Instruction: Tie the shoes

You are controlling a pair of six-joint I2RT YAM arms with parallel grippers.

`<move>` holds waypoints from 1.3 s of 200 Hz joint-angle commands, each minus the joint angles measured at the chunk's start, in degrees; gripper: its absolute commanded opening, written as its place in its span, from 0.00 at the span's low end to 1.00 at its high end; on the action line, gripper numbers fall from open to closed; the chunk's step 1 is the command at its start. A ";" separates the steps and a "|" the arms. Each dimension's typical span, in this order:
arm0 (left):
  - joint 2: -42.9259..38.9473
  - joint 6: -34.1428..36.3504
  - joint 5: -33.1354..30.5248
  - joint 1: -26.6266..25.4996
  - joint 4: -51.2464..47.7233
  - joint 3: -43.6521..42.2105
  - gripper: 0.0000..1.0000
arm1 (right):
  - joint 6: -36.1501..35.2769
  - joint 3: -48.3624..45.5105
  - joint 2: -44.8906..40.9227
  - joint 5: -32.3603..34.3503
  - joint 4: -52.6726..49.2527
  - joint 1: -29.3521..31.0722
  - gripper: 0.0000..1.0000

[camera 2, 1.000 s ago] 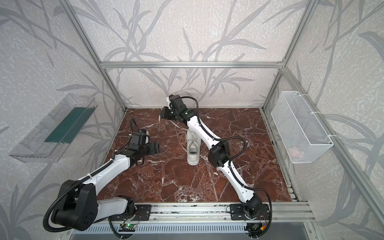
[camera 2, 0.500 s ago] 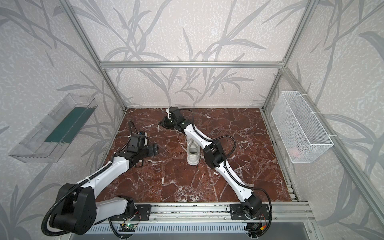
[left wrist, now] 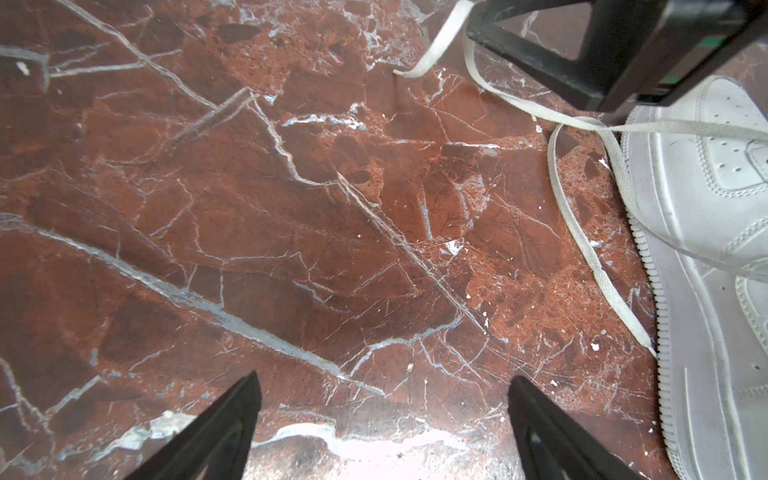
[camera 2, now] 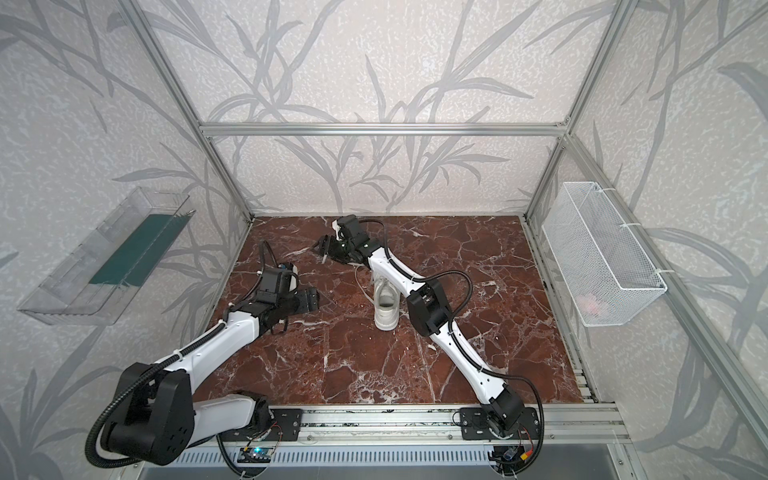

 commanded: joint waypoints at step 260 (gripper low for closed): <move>-3.75 -3.23 4.28 2.18 6.83 -2.35 0.94 | 19.00 -8.90 -9.08 -22.79 28.78 0.18 0.83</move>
